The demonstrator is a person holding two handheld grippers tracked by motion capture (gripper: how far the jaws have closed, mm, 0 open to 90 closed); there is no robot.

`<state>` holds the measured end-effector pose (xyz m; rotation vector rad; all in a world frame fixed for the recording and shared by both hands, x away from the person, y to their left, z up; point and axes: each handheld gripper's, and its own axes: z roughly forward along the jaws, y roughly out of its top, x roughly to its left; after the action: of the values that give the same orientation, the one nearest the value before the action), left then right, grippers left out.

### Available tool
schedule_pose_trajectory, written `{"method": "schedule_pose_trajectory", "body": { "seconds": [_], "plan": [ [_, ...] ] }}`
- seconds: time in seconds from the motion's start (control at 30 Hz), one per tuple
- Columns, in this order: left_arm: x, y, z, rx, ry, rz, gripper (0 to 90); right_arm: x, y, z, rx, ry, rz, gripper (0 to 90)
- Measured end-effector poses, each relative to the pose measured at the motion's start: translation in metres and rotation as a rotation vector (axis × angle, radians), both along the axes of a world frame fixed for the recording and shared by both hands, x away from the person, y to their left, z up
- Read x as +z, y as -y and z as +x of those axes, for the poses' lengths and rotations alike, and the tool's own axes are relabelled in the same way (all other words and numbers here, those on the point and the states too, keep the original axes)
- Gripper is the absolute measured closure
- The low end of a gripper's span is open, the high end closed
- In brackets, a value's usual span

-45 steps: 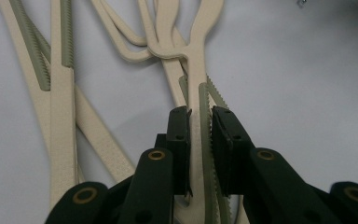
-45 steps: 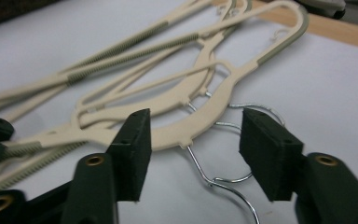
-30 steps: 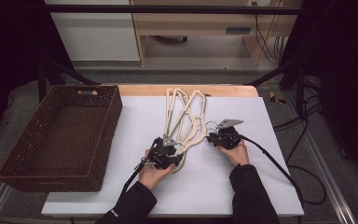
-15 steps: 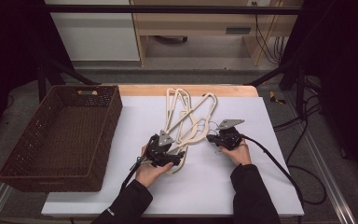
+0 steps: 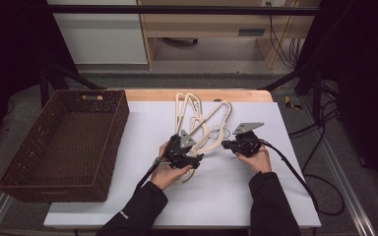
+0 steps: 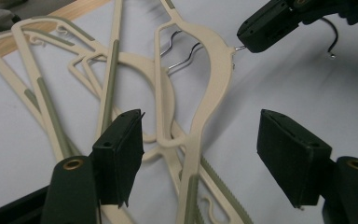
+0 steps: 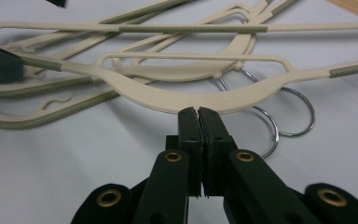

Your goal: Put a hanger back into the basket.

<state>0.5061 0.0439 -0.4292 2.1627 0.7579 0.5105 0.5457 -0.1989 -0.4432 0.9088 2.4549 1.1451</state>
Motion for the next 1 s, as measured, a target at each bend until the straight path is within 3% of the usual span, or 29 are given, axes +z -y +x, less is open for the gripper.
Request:
{"method": "schedule_pose_trajectory", "body": {
  "seconds": [0.07,0.1,0.13,0.17,0.27,0.37,0.53,0.7,0.8,0.93,1.0],
  "plan": [
    [-0.001,0.005,0.002,-0.006,0.005,0.012,31.2,0.002,-0.002,-0.001,0.001,0.002,-0.005,89.0],
    [-0.003,0.014,0.005,-0.019,0.019,0.045,31.3,0.007,-0.005,-0.004,0.0,0.003,-0.01,89.0],
    [-0.003,0.014,0.005,-0.019,0.019,0.045,31.4,0.01,-0.006,-0.005,-0.001,-0.002,-0.015,89.0],
    [-0.005,0.022,0.008,-0.036,0.027,0.082,31.8,0.012,-0.008,-0.006,-0.003,0.007,-0.013,89.0],
    [-0.007,0.028,0.011,-0.055,0.031,0.085,34.4,0.019,-0.01,-0.011,0.003,0.015,-0.016,88.9],
    [-0.012,0.036,0.017,-0.083,0.025,0.128,40.4,0.023,-0.011,-0.014,0.016,0.019,-0.028,88.9],
    [-0.019,0.043,0.022,-0.084,0.011,0.128,50.4,0.027,-0.013,-0.016,0.016,0.015,-0.044,89.0],
    [-0.02,0.045,0.022,-0.078,0.014,0.161,64.0,0.03,-0.015,-0.018,0.015,0.023,-0.043,88.9],
    [-0.018,0.045,0.021,-0.078,0.007,0.153,70.6,0.031,-0.015,-0.019,0.016,0.033,-0.048,88.1],
    [-0.016,0.045,0.018,-0.077,0.011,0.182,72.1,0.039,-0.013,-0.023,-0.007,0.082,-0.004,75.1],
    [-0.015,0.044,0.017,-0.074,0.015,0.183,72.7,0.049,-0.008,-0.028,-0.026,0.132,0.064,67.7]
  ]
}}
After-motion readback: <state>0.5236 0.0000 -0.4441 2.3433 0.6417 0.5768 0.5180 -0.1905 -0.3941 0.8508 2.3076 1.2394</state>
